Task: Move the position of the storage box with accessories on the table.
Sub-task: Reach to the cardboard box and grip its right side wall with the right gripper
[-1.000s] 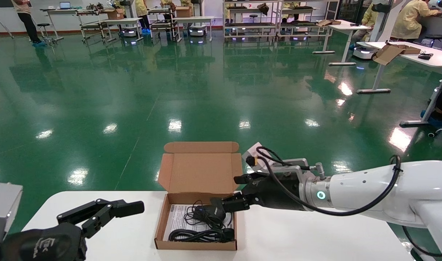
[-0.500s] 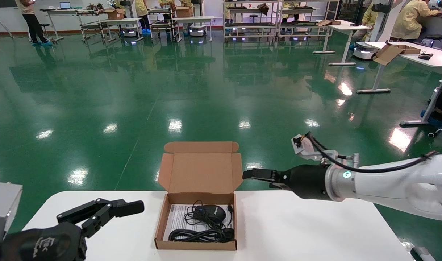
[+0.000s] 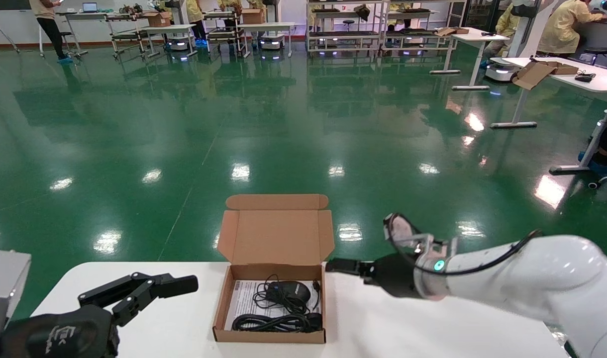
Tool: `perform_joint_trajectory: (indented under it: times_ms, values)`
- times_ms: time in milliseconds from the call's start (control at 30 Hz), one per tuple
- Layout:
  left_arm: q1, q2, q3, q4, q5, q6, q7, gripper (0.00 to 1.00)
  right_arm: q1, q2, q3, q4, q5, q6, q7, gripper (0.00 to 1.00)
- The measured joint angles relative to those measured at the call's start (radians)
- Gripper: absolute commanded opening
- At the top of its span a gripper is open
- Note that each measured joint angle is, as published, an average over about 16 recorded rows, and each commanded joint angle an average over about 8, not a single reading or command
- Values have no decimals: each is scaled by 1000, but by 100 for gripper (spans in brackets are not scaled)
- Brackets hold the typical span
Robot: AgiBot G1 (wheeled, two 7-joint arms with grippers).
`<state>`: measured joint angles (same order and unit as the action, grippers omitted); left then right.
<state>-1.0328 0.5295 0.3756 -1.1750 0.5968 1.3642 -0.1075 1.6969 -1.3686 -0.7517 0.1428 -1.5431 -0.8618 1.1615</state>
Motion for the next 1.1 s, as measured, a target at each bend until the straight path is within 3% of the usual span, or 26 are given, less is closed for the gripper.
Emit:
perform_joint_trajectory:
  times_ms: [300,667,700,933,967,1100]
  values:
    - [0,0,0,0,0,0,0,100,-80,-3,-113,156,-20,59,145,100]
    - [0,0,0,0,0,0,0,100,-90,-1,-263,242,-28,105,256,100]
    - [0,0,0,0,0,0,0,100,-89,-1,-275,246,-27,108,261,94]
    - [0,0,0,0,0,0,0,100,-84,0,-345,263,-14,128,280,6]
    - [0,0,0,0,0,0,0,100,-84,0,-354,265,-11,130,282,0]
    - [0,0,0,0,0,0,0,100,-85,0,-387,270,2,139,288,0]
